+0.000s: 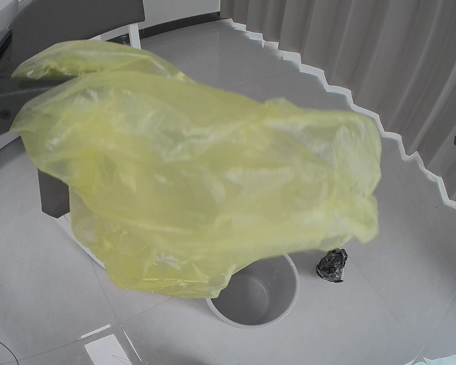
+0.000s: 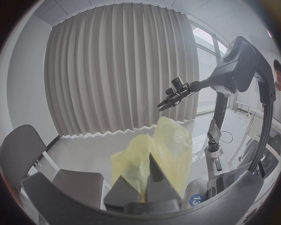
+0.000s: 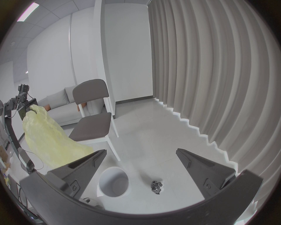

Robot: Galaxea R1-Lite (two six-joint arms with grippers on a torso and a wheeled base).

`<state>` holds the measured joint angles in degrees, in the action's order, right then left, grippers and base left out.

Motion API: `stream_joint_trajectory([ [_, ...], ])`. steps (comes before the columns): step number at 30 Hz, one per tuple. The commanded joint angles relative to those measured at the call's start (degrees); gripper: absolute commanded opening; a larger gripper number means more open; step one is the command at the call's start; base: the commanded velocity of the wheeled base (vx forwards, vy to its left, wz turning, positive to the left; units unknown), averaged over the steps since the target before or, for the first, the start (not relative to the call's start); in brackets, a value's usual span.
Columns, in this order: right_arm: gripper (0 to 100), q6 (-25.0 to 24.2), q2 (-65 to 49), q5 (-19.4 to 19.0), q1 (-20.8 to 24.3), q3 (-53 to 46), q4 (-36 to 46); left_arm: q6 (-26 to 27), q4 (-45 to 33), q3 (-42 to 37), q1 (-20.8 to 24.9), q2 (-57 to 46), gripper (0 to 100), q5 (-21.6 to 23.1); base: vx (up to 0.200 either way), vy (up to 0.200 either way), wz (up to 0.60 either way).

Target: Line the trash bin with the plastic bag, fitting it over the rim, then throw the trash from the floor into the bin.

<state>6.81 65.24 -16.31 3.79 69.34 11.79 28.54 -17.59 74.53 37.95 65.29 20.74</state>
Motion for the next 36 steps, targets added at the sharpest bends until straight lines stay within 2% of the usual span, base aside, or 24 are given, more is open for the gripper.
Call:
stream_joint_trajectory([
  [1,100,-0.22,1.73,-0.65,0.95,-0.35,0.60,0.11,0.10,0.00,0.55,0.36,0,0.01,0.000,0.000,0.00],
  [7,100,-3.56,4.19,-0.83,9.22,-0.87,2.10,0.20,0.28,0.09,1.51,-0.17,0,0.01,0.000,0.000,0.00],
  [14,100,-4.79,6.04,-0.48,17.65,-1.93,2.01,0.55,0.45,0.88,2.92,0.10,0,0.01,0.000,0.000,0.00],
  [17,100,-5.85,6.21,1.02,22.49,-4.65,1.66,0.55,0.63,1.14,3.01,0.10,0,0.01,0.000,0.000,0.00],
  [25,100,-7.34,6.74,2.51,30.31,-8.70,-1.77,0.55,0.63,1.84,3.10,0.27,0,0.01,0.000,0.000,0.00],
  [34,100,-7.78,8.67,2.69,32.86,-10.19,-4.05,0.55,1.16,1.84,3.45,0.36,0,0.01,0.000,0.000,0.00],
  [36,100,-7.96,8.58,2.69,34.62,-11.60,-4.14,0.55,2.30,1.84,3.36,0.80,0,0.01,0.000,0.000,0.00],
])
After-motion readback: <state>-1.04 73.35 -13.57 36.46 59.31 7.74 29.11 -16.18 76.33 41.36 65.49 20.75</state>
